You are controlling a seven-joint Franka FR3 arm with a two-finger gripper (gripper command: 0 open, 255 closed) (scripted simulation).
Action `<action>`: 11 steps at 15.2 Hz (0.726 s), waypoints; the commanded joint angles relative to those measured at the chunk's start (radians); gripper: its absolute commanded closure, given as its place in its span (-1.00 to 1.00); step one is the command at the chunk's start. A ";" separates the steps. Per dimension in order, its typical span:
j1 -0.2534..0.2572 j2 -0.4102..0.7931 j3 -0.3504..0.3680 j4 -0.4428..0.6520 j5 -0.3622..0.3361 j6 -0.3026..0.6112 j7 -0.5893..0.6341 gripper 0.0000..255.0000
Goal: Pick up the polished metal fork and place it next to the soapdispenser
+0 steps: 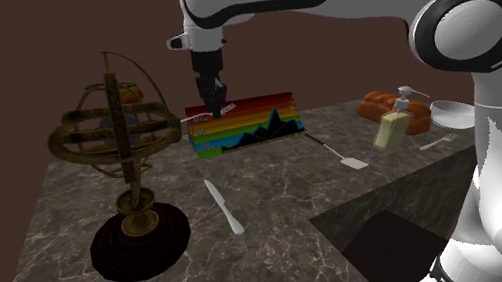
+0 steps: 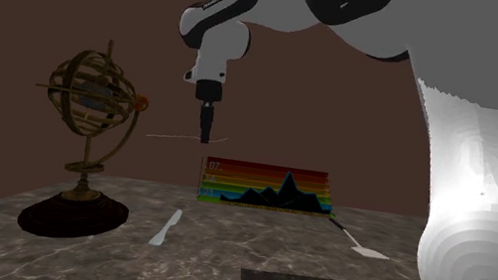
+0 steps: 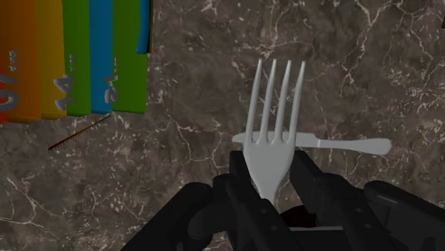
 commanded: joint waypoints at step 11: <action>0.014 0.062 0.001 0.260 -0.007 -0.198 -0.004 1.00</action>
